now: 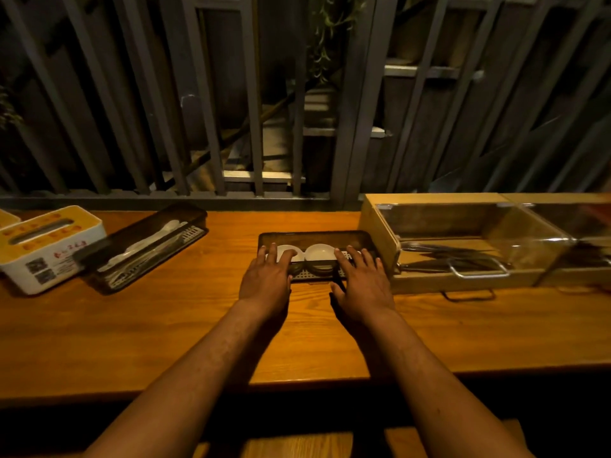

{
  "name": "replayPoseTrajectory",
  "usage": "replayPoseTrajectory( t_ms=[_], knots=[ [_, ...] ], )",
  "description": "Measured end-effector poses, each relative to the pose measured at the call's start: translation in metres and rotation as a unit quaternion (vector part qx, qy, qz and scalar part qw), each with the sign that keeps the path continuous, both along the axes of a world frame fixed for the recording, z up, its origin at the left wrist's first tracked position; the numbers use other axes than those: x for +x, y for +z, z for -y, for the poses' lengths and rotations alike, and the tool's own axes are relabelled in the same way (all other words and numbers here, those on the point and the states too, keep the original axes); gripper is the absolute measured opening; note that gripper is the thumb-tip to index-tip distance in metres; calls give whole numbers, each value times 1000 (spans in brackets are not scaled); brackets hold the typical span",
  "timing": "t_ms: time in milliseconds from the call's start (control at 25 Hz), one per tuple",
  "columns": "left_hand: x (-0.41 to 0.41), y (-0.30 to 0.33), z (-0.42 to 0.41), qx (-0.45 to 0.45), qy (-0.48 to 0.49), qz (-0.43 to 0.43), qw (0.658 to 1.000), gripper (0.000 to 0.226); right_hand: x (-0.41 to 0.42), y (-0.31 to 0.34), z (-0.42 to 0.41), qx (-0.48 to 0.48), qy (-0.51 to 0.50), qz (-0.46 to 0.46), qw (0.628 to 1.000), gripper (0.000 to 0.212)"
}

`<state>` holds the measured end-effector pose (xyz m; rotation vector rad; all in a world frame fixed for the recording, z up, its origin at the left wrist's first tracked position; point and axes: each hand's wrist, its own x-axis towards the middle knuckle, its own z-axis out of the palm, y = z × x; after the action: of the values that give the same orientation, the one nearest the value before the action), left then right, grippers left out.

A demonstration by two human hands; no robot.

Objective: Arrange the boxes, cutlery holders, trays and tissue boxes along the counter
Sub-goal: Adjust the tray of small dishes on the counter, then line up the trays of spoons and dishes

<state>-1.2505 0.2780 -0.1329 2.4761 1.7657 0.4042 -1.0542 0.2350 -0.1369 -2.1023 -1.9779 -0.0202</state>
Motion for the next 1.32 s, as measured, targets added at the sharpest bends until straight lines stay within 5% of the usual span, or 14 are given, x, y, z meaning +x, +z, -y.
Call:
replayPoseTrajectory(
  t_ms=[480, 840, 1200, 1320],
  knots=[
    [-15, -7, 12, -8, 3, 45, 999, 62, -11, 0, -12, 38, -10, -43, 998, 69],
    [-166, 22, -2, 90, 91, -23, 991, 60, -147, 26, -28, 107, 74, -106, 986, 56],
    [-260, 18, -44, -29, 137, -123, 982, 74, -275, 16, -16, 30, 51, -61, 996, 60],
    [-268, 11, -35, -6, 122, -122, 985, 74, -290, 11, -14, 15, 50, -47, 998, 59]
  ],
)
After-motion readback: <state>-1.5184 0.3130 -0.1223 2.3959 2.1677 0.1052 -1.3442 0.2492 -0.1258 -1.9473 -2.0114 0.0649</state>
